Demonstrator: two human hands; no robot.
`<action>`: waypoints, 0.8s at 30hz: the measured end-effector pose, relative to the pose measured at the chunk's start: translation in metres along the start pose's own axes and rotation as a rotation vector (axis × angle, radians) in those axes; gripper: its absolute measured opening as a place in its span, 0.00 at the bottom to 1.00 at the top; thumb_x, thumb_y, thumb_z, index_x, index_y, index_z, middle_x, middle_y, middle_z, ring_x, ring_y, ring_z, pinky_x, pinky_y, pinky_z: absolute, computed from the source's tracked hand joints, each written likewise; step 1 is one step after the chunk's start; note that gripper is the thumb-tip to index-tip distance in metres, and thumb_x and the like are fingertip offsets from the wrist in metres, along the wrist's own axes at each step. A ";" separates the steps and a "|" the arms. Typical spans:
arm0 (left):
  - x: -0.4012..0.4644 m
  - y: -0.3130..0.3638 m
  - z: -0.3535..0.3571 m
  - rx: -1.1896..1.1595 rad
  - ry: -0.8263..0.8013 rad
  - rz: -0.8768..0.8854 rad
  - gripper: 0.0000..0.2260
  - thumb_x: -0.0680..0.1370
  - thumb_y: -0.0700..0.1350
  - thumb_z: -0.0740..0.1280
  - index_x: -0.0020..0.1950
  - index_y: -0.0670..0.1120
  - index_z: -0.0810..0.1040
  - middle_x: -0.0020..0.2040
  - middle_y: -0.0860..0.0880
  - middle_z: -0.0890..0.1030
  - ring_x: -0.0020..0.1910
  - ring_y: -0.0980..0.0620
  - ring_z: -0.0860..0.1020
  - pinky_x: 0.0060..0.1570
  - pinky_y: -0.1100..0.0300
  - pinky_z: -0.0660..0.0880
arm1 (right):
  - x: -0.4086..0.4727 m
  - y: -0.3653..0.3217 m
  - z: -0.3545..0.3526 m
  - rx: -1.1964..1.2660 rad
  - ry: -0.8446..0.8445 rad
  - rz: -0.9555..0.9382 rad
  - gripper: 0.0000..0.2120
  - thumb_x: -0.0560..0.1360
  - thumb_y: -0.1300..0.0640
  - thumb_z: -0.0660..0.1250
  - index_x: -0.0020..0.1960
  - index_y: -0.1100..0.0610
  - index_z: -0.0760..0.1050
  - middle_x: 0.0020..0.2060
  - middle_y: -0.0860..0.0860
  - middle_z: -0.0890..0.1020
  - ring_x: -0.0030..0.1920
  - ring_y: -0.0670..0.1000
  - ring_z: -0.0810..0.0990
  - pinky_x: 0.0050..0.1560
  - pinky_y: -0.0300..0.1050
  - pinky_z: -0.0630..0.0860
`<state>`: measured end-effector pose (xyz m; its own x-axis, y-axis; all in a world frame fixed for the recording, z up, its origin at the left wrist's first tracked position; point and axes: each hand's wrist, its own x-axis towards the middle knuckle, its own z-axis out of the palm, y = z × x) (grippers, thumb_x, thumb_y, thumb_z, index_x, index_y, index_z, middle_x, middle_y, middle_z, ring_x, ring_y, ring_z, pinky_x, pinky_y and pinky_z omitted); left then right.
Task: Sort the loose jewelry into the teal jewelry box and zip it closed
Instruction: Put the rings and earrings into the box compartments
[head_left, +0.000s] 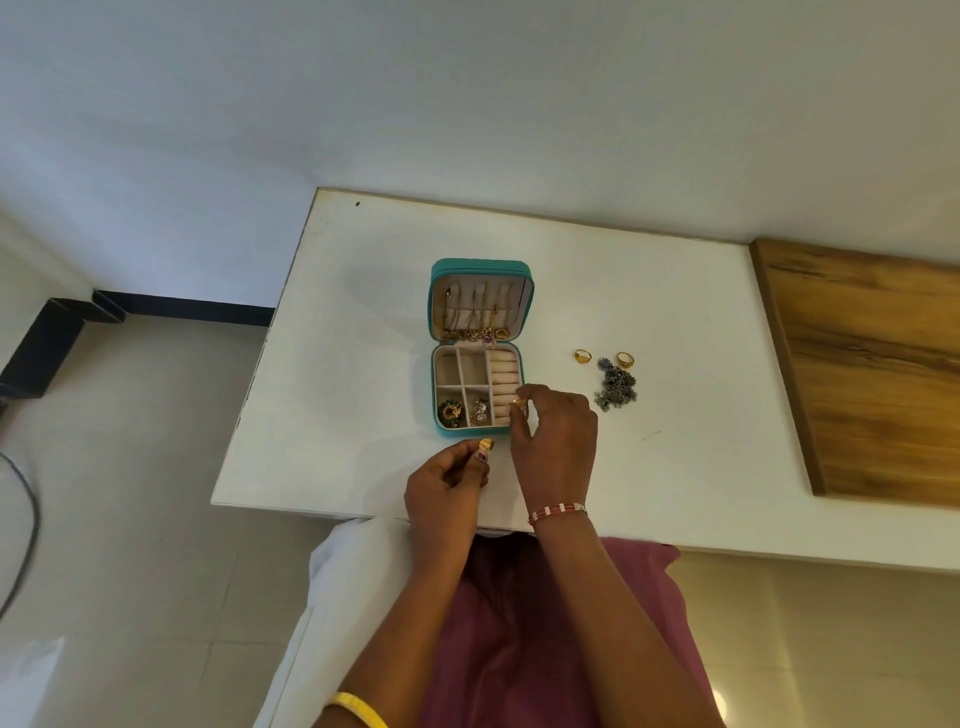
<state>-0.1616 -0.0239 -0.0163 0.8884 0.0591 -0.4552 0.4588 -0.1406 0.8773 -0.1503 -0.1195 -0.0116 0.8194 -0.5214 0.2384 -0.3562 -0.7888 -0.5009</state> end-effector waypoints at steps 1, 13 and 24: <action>0.000 -0.001 0.000 -0.002 -0.001 0.001 0.10 0.74 0.41 0.68 0.55 0.43 0.80 0.43 0.47 0.82 0.43 0.49 0.81 0.47 0.64 0.76 | -0.001 0.000 0.001 -0.017 0.012 -0.018 0.10 0.63 0.63 0.75 0.43 0.59 0.80 0.38 0.55 0.84 0.41 0.58 0.80 0.41 0.48 0.75; 0.003 -0.004 -0.001 0.014 0.019 0.014 0.11 0.74 0.42 0.68 0.56 0.43 0.80 0.49 0.44 0.83 0.47 0.48 0.81 0.45 0.66 0.75 | -0.005 -0.004 0.005 -0.065 -0.024 0.081 0.11 0.61 0.60 0.77 0.42 0.58 0.81 0.45 0.57 0.81 0.46 0.59 0.78 0.45 0.52 0.73; 0.002 0.000 -0.002 -0.009 0.031 0.010 0.09 0.74 0.40 0.68 0.54 0.43 0.80 0.42 0.47 0.82 0.42 0.51 0.81 0.45 0.67 0.75 | -0.008 0.000 0.003 -0.129 -0.008 0.036 0.07 0.61 0.63 0.77 0.37 0.56 0.82 0.42 0.56 0.82 0.42 0.59 0.80 0.42 0.52 0.74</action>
<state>-0.1595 -0.0215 -0.0171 0.8930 0.0883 -0.4413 0.4496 -0.1329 0.8833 -0.1554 -0.1146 -0.0165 0.8084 -0.5478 0.2155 -0.4399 -0.8054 -0.3973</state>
